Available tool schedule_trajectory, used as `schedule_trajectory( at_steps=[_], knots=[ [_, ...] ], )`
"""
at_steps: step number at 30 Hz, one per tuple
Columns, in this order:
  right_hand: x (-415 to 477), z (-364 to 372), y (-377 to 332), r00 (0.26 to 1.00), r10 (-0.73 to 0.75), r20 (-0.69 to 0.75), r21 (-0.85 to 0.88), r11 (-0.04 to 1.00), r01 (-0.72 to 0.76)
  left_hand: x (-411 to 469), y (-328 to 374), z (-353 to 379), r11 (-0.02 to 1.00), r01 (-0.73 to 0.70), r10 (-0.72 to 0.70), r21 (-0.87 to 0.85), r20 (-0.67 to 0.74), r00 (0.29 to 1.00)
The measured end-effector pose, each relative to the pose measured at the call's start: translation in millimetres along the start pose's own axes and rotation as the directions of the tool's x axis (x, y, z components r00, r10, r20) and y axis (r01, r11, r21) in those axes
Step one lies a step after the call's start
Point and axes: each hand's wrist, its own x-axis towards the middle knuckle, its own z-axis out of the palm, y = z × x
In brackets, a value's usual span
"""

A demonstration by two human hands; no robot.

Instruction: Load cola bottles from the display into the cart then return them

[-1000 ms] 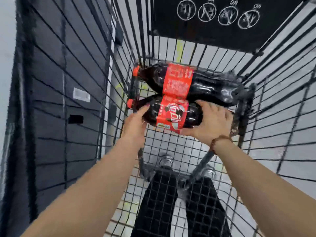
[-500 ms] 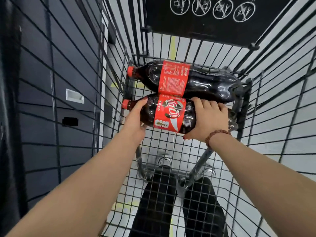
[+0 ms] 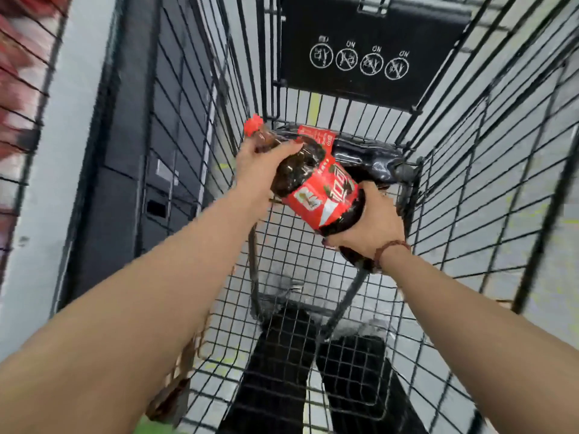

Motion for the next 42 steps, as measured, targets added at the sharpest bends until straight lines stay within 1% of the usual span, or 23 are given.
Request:
schedule_trajectory(
  at_steps=[2,6,9,12,16,20,24,27,29,32,35,38,40,42],
  knots=[
    [-14.7,-18.3,-14.6,0.999,-0.016,-0.044,0.084,0.996,0.019,-17.3,28.5,2.6,0.998,-0.058,0.056,0.018,0.061,0.997],
    [-45.2,-69.4,-50.2,0.989,-0.088,-0.123,0.219,0.969,0.113,-57.9,90.9,8.1,0.979,-0.188,0.199,-0.074,0.193,0.961],
    [-68.0,-113.8,-75.5,0.978,-0.141,-0.157,0.343,0.920,0.188,-96.4,139.4,17.5,0.940,-0.307,0.338,-0.148,0.285,0.897],
    [-91.1,-154.9,-94.0,0.951,-0.225,-0.210,0.434,0.851,0.297,-142.9,183.1,29.7,0.881,-0.451,0.472,-0.142,0.330,0.817],
    [-125.4,-205.3,-110.3,0.913,-0.326,-0.246,0.549,0.729,0.408,-208.5,211.7,39.5,0.812,-0.569,0.578,-0.132,0.324,0.749],
    [-167.6,-247.4,-118.8,0.875,-0.432,-0.220,0.674,0.581,0.456,-274.6,203.2,49.5,0.782,-0.609,0.618,-0.131,0.289,0.731],
    [-209.7,-280.0,-128.3,0.804,-0.574,-0.156,0.761,0.449,0.469,-332.3,195.9,59.3,0.745,-0.633,0.665,-0.208,0.171,0.727],
    [-238.2,-295.7,-140.9,0.715,-0.696,-0.069,0.805,0.384,0.452,-381.5,201.9,60.2,0.728,-0.638,0.671,-0.251,0.076,0.737],
    [-258.2,-300.4,-152.2,0.625,-0.781,-0.006,0.818,0.355,0.452,-414.9,202.2,54.2,0.708,-0.642,0.669,-0.293,-0.012,0.743],
    [-285.8,-294.5,-171.7,0.507,-0.857,0.089,0.821,0.351,0.450,-457.0,196.7,31.6,0.656,-0.695,0.680,-0.294,-0.169,0.713],
    [-316.9,-278.6,-193.2,0.373,-0.913,0.164,0.817,0.337,0.468,-498.2,182.8,1.2,0.596,-0.757,0.684,-0.270,-0.323,0.654],
    [-356.5,-252.9,-211.1,0.232,-0.942,0.243,0.816,0.327,0.477,-537.4,159.1,-32.9,0.515,-0.819,0.677,-0.252,-0.467,0.569],
    [-387.7,-230.2,-220.6,0.152,-0.944,0.291,0.820,0.328,0.468,-566.0,140.7,-57.1,0.469,-0.855,0.670,-0.220,-0.543,0.507],
    [-422.7,-205.5,-225.1,0.084,-0.940,0.331,0.820,0.331,0.467,-598.0,119.0,-81.2,0.447,-0.878,0.665,-0.170,-0.593,0.454]
  ],
)
